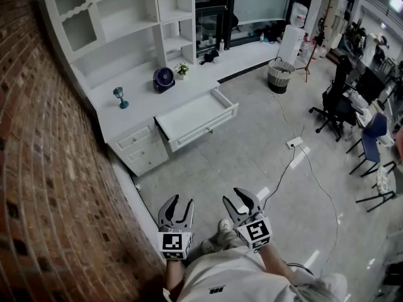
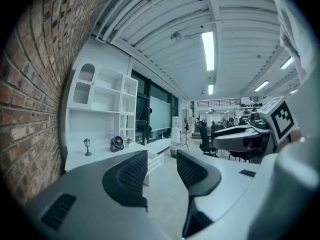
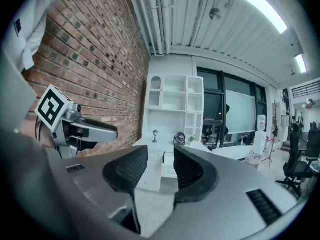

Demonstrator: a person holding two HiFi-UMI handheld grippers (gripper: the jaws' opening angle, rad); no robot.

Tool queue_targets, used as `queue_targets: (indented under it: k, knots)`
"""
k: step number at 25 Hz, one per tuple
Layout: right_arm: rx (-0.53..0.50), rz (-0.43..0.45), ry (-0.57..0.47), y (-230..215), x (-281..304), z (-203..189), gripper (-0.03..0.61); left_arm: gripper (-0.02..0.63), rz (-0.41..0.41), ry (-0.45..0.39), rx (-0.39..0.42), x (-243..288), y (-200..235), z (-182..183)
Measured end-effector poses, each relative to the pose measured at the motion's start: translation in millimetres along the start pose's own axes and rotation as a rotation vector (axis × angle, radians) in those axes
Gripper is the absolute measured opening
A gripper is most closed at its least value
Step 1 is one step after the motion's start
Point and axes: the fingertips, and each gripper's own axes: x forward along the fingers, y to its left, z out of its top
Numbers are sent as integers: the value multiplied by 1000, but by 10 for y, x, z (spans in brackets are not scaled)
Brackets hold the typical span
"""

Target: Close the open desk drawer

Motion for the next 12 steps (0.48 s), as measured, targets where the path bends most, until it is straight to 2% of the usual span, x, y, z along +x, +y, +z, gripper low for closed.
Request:
queue_targets:
  k: [6,12]
  knots:
    - [24,-31,-10,-43,105,14,166,196,1,3,1,-8,127,-29]
    - [27,-48,23,-195,335,-162,166,196,17,7,-11,288,301,-169]
